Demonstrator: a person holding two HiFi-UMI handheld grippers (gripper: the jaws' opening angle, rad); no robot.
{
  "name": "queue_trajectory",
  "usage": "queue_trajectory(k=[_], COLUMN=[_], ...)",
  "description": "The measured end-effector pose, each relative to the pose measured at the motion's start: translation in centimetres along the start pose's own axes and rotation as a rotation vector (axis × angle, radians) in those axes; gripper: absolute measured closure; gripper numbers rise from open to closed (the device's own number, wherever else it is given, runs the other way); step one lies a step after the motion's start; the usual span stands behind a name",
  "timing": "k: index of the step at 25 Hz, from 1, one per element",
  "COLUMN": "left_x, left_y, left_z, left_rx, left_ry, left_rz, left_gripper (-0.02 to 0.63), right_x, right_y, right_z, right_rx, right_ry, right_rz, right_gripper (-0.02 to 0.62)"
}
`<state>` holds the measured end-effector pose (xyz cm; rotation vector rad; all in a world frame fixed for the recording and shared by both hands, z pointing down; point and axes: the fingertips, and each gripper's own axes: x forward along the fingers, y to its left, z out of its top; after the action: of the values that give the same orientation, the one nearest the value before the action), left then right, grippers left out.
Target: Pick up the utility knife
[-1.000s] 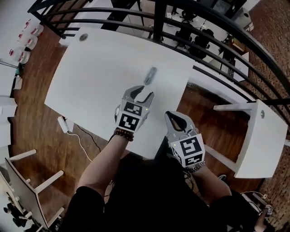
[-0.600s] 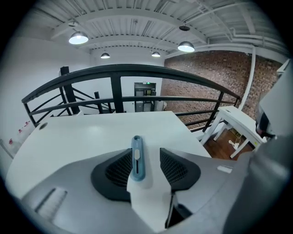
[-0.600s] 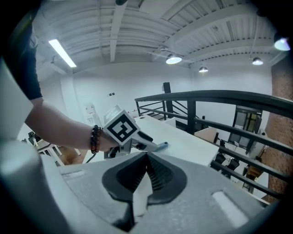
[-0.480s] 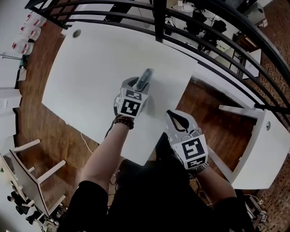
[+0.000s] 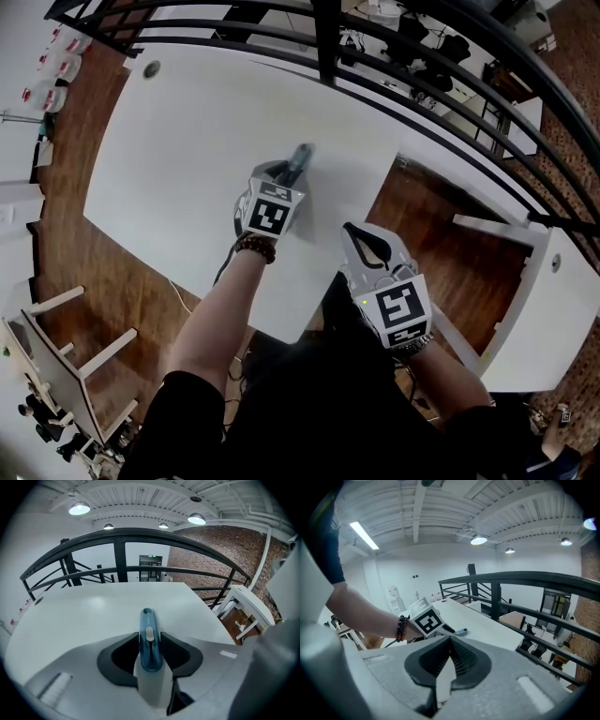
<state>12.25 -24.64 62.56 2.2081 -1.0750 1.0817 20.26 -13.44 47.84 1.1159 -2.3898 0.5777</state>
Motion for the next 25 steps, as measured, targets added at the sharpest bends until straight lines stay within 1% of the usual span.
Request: queue_trajectory(k=[3,6,10,11,13,15,19,20,22,23,25], left_x=[-0.8,-1.7,-4.7,-5.6,-7.4,-9.0,-10.6,-10.6,-10.2,-9.7,-8.3], left_y=[0.1,-0.4,-0.6,-0.6,-0.4,0.1,1.8,2.4,3.5,3.9,4.3], left_z=[0.1,0.6,0.4,0.3,0.0,-0.8,-3.5,-4.1,-5.3,-5.9,-7.0], left_rx=[0.006,0.016,0.014,0.016,0.022,0.023,0.003,-0.003,-0.026,-0.042,-0.07], left_ry=[-0.018,-0.065,-0.115,-0.132,-0.161,-0.17,-0.142,-0.13,-0.098,-0.079,-0.044], left_rz=[-0.002,-0.007,-0.012,-0.013,-0.01,-0.007,0.011,0.021,0.037,0.04,0.042], left_gripper=[0.443,0.446,0.457,0.591,0.591,0.591,0.59,0.57,0.454,0.41,0.387], right_x=[0.1,0.2,0.4,0.5,0.8,1.1,1.2,1.2,1.4,1.5,1.7], right_y=[0.7,1.0,2.8,3.4,4.8,6.5,9.0,9.4,10.0,10.1,9.9], right_z=[0.5,0.3,0.4,0.4,0.8,1.1,1.4,1.3,1.0,0.7,0.3], right_rx=[-0.008,-0.012,-0.027,-0.031,-0.038,-0.047,-0.052,-0.053,-0.053,-0.053,-0.049], right_ry=[-0.005,-0.014,-0.021,-0.021,-0.029,-0.033,-0.03,-0.028,-0.021,-0.016,-0.009], right_rz=[-0.001,-0.003,-0.007,-0.005,0.002,0.009,0.01,0.01,0.008,0.006,0.003], right_gripper=[0.603,0.603,0.603,0.603,0.603,0.603,0.603,0.603,0.603,0.603,0.603])
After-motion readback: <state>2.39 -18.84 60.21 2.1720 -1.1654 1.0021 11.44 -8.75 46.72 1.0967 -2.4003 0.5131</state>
